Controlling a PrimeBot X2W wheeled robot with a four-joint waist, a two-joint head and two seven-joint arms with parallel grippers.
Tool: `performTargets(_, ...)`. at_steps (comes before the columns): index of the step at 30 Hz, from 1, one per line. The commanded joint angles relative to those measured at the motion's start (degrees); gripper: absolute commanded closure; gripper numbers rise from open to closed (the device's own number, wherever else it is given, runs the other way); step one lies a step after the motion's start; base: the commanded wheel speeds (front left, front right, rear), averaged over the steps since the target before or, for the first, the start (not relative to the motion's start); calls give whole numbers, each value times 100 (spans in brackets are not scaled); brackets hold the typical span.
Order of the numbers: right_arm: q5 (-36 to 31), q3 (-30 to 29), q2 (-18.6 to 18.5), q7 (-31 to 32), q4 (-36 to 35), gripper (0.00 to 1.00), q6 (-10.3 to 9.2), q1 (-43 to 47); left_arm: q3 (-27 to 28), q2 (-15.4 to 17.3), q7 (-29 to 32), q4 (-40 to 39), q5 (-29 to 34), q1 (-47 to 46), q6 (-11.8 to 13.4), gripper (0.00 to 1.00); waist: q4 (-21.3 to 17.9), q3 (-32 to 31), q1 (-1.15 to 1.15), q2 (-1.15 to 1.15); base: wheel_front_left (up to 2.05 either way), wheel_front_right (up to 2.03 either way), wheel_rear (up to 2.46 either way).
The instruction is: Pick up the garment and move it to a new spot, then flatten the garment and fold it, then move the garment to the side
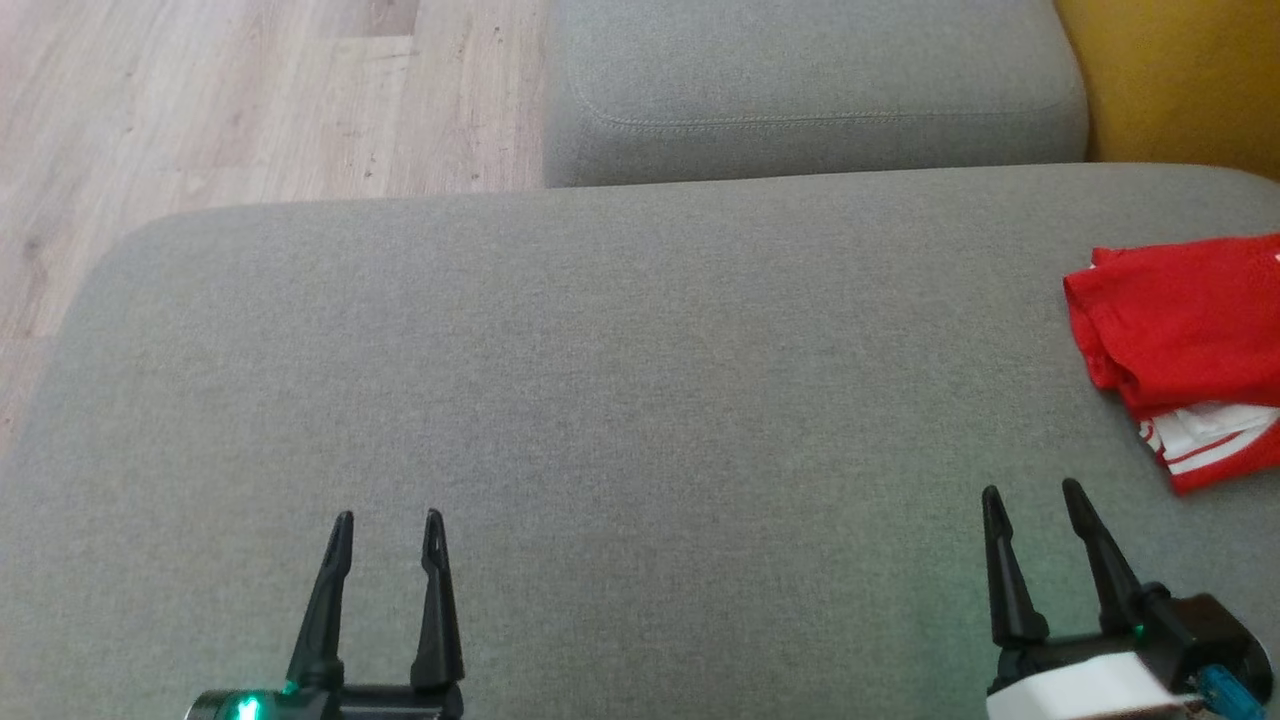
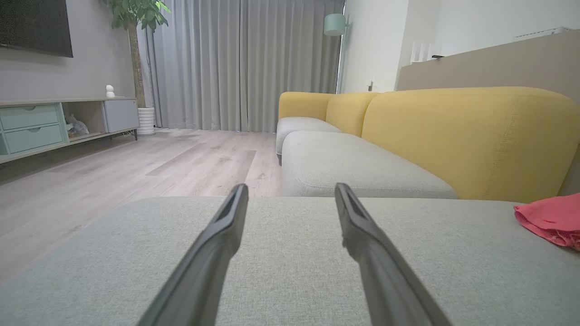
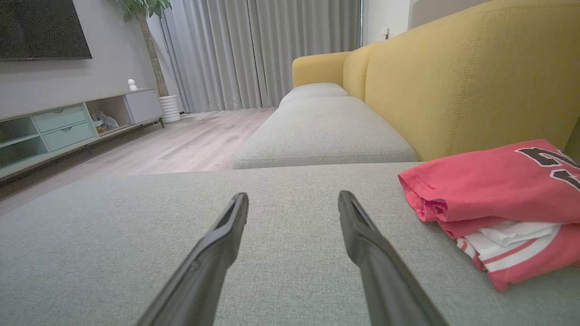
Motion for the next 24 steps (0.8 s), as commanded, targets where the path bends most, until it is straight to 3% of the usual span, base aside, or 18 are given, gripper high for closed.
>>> performTargets(1,-25,109,-10,-63,-209,0,37,-103,214,-20,-29,-173,42,-159,21,0,0,-5,0,0,0,0,0)
performTargets(9,-69,168,6,-63,-172,0,37,-93,169,-20,-29,-157,37,-124,58,0,-15,-53,0,0,0,0,0)
performTargets(10,-7,32,41,0,8,100,0,51,-10,1,0,10,3,2,38,100,-15,-55,0,0,0,0,0)
performTargets(14,9,49,45,12,344,100,-1,115,-26,-3,3,360,-6,36,45,100,-19,-59,0,0,0,0,0)
performTargets(24,820,39,-4,142,364,100,2,-21,80,46,132,442,-812,-104,-62,100,-38,-46,0,0,0,0,0)
